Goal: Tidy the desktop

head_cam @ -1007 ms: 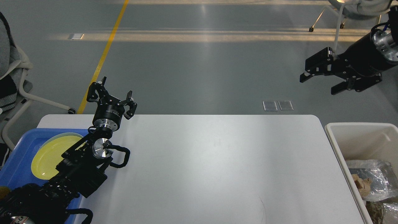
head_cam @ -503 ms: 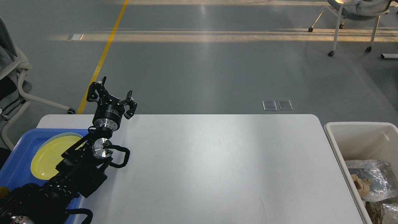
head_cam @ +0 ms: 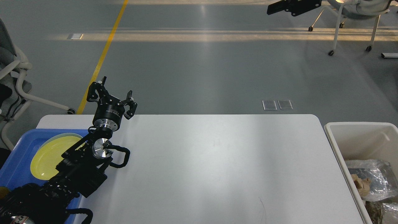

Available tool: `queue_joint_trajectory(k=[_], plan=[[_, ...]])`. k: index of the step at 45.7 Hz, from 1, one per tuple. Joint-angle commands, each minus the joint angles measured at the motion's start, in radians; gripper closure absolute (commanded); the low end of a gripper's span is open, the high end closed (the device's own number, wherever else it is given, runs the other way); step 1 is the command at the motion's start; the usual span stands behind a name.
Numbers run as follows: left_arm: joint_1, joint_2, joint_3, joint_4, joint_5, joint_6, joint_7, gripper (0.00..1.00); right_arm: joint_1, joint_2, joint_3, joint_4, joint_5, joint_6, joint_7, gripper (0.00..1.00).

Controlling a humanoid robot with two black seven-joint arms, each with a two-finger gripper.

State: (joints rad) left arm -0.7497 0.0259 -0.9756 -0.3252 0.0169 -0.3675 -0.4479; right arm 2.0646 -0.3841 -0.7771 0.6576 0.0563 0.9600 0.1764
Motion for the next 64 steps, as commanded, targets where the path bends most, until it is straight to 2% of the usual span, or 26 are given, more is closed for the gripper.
queue_joint_trajectory(k=[1,12,19,28,34,37,45,48,58,64], plan=[[0.0,0.0,0.0,0.0,0.0,-0.001,0.0,0.0,-0.2,0.083,0.159,-0.194,0.001,-0.041,0.0,0.0],[0.0,0.0,0.0,0.0,0.0,-0.001,0.0,0.0,-0.486,0.258,0.429,-0.467,0.002,-0.263,0.005,0.0],[0.0,0.0,0.0,0.0,0.0,0.001,0.0,0.0,-0.593,0.321,0.57,-0.53,0.017,-0.29,0.011,0.0],[0.001,0.0,0.0,0.0,0.0,-0.001,0.0,0.0,-0.682,0.346,0.616,-0.539,0.03,-0.288,0.006,0.0],[0.0,0.0,0.0,0.0,0.0,0.001,0.0,0.0,-0.736,0.349,0.751,-0.544,0.03,-0.306,0.008,0.0],[0.0,0.0,0.0,0.0,0.0,0.001,0.0,0.0,-0.767,0.356,0.829,-0.558,0.03,-0.369,0.009,0.0],[0.0,0.0,0.0,0.0,0.0,-0.001,0.0,0.0,-0.822,0.379,1.012,-0.553,0.03,-0.633,0.012,0.0],[0.0,0.0,0.0,0.0,0.0,-0.001,0.0,0.0,-0.839,0.404,1.091,-0.553,0.03,-0.691,0.012,0.0],[0.0,0.0,0.0,0.0,0.0,0.001,0.0,0.0,-0.888,0.43,1.328,-0.553,0.031,-0.777,0.014,0.0],[0.001,0.0,0.0,0.0,0.0,0.001,0.0,0.0,-0.908,0.433,1.391,-0.553,0.039,-0.794,0.014,0.0]])
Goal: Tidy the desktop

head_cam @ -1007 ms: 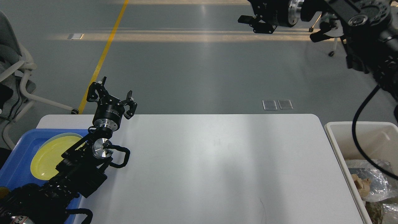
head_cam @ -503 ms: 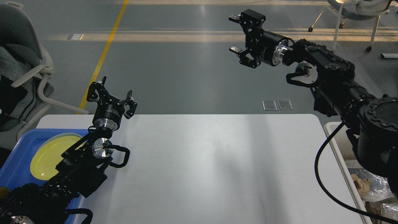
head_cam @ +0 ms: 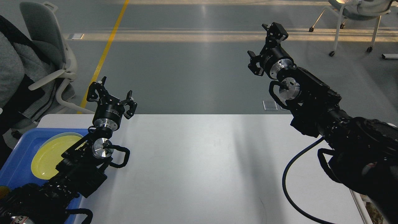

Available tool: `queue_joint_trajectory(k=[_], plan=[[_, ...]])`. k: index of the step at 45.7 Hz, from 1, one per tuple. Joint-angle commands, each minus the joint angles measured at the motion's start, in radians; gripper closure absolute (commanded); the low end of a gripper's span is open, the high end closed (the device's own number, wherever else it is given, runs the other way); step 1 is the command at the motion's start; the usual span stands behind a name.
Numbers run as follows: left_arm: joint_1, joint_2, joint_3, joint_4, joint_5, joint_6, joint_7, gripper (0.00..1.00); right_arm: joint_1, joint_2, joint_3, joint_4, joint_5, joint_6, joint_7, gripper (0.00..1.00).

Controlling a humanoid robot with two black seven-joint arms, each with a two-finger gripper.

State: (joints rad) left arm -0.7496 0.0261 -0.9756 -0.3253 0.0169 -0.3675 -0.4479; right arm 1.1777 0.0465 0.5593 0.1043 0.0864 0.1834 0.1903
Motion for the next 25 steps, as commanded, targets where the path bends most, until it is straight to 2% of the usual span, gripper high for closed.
queue_joint_trajectory(k=[1,25], plan=[[0.0,0.0,0.0,0.0,0.0,-0.001,0.0,0.0,-0.026,0.003,0.06,0.0,0.015,-0.022,0.0,0.0],[0.0,0.0,0.0,0.0,0.0,-0.001,0.0,0.0,-0.105,0.001,0.1,0.0,0.207,-0.045,0.003,0.0]])
